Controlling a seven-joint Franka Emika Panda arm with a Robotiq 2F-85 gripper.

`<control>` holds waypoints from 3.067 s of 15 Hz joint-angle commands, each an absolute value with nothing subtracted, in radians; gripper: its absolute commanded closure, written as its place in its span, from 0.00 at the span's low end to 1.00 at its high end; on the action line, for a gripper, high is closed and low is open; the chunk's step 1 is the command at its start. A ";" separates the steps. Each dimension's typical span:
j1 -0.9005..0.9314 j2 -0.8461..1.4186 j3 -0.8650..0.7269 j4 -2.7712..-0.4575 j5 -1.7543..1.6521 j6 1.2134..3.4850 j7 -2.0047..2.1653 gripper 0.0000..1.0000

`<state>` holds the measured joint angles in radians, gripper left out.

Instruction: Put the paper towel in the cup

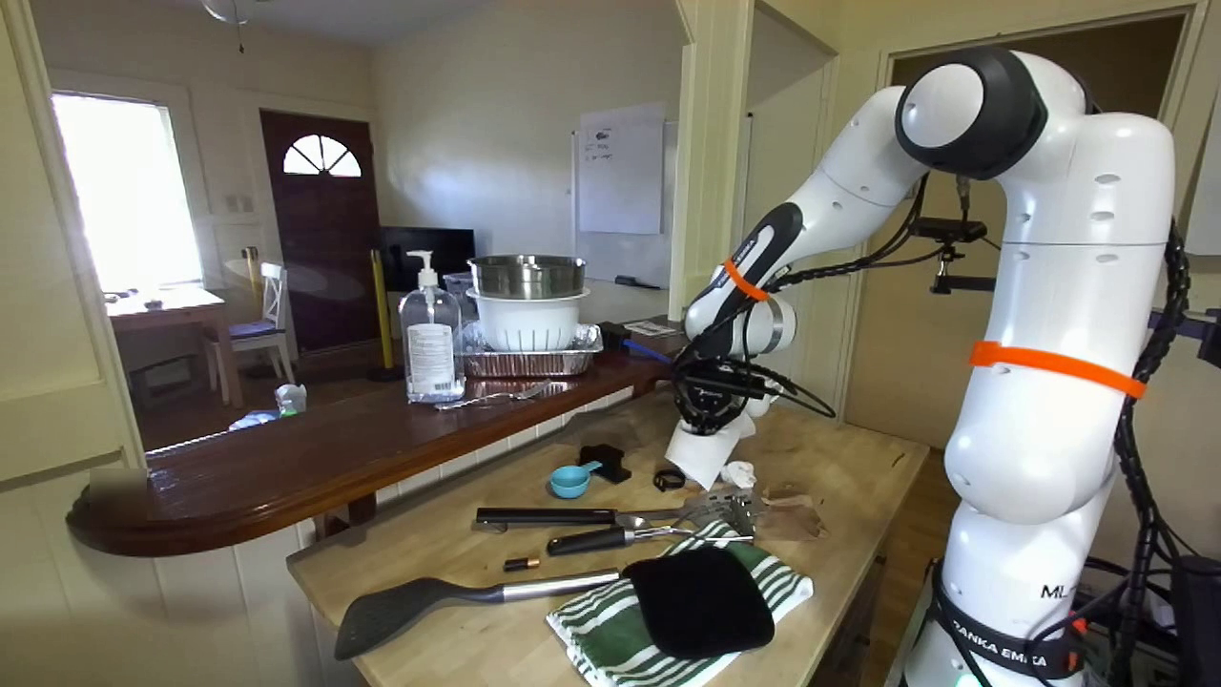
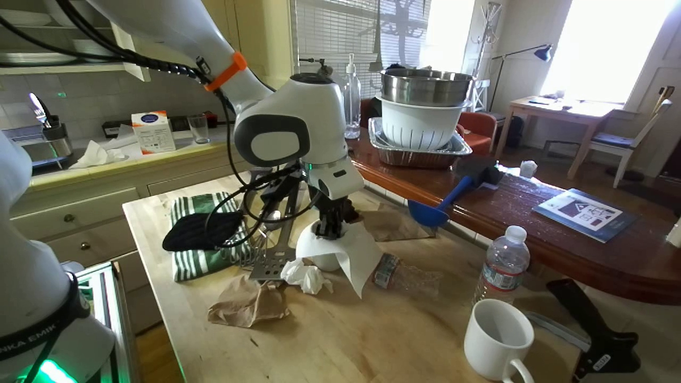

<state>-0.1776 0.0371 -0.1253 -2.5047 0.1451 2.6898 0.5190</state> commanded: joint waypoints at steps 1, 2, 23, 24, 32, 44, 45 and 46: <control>-0.158 0.060 -0.138 -2.519 0.124 2.732 0.537 1.00; -0.155 0.060 -0.140 -2.518 0.098 2.725 0.562 1.00; -0.136 0.030 -0.141 -2.509 -0.016 2.665 0.450 1.00; -0.136 0.026 -0.142 -2.509 -0.016 2.661 0.452 1.00; -0.139 -0.019 -0.140 -2.507 0.001 2.615 0.466 1.00; -0.144 -0.071 -0.127 -2.493 0.011 2.538 0.506 1.00; -0.145 -0.078 -0.126 -2.491 0.010 2.528 0.510 1.00; -0.146 -0.082 -0.125 -2.490 0.008 2.524 0.514 1.00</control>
